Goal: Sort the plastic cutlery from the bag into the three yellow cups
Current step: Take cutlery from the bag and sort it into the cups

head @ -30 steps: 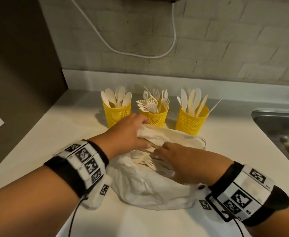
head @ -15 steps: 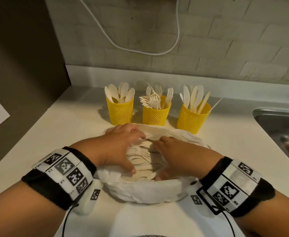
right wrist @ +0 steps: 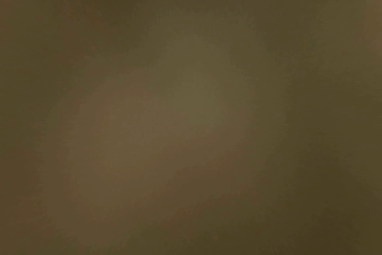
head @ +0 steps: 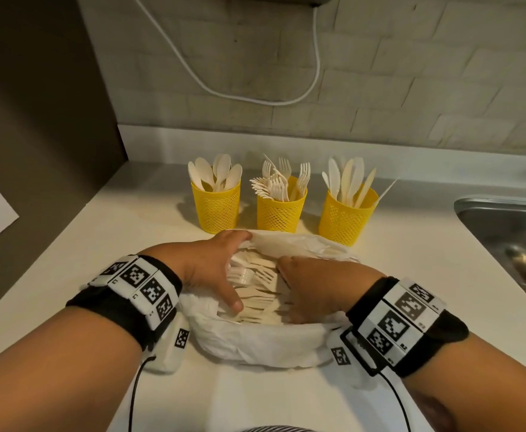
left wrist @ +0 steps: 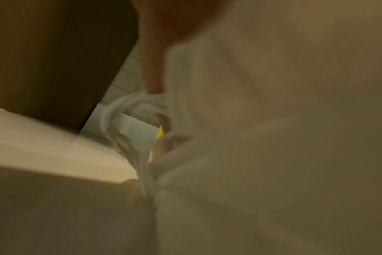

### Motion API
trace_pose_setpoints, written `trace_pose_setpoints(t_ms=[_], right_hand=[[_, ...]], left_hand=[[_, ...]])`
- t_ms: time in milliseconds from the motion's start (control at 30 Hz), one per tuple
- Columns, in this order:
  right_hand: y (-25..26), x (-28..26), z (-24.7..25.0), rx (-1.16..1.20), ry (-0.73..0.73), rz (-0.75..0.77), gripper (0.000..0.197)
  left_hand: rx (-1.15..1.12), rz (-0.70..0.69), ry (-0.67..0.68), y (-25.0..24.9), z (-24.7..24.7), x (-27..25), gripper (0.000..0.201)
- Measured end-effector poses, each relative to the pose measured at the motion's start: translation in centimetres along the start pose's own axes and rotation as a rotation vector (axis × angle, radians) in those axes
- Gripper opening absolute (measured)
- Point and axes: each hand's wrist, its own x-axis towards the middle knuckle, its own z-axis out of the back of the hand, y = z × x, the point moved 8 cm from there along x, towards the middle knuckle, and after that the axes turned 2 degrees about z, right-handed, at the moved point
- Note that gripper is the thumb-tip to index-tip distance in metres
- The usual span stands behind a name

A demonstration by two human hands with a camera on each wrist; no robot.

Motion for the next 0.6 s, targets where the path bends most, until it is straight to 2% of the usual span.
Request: trace_pose_setpoints(t_ms=[100,133,200,267,300,367,500,600], right_hand=[[0.3,-0.2,0.5,0.002,-0.015,0.029,0.042],[0.3,-0.4,0.8,0.017,-0.037,0.037,0.036],[-0.1,-0.8,1.6,0.052,-0.079,0.036,0.031],[-0.7,-1.3,2.1,0.065,-0.109,0.027,0.034],[-1.1,-1.5,2.4,0.057,-0.123,0.023,0.036],[-1.9,-2.1,3.2,0.066,-0.160,0.008,0.030],[-2.8,-3.6,4.6,0.185,-0.265,0.004,0.032],[-3.0,-3.0,3.6,0.059,-0.172,-0.084,0.030]], left_hand=[[-0.129,0.005,-0.024,0.0,0.6,0.1,0.130],[-0.175,0.005,-0.050,-0.2,0.9,0.0,0.123],[-0.264,-0.007,-0.109,-0.8,1.7,-0.4,0.092],[-0.377,-0.028,-0.138,-1.0,2.3,-0.7,0.057],[-0.424,-0.029,-0.135,-1.0,2.4,-1.0,0.049],[-0.505,-0.026,-0.120,-0.8,2.4,-1.4,0.060],[-0.555,0.040,-0.155,0.6,2.7,-1.4,0.101],[-0.414,0.082,-0.236,0.6,3.6,-1.5,0.095]])
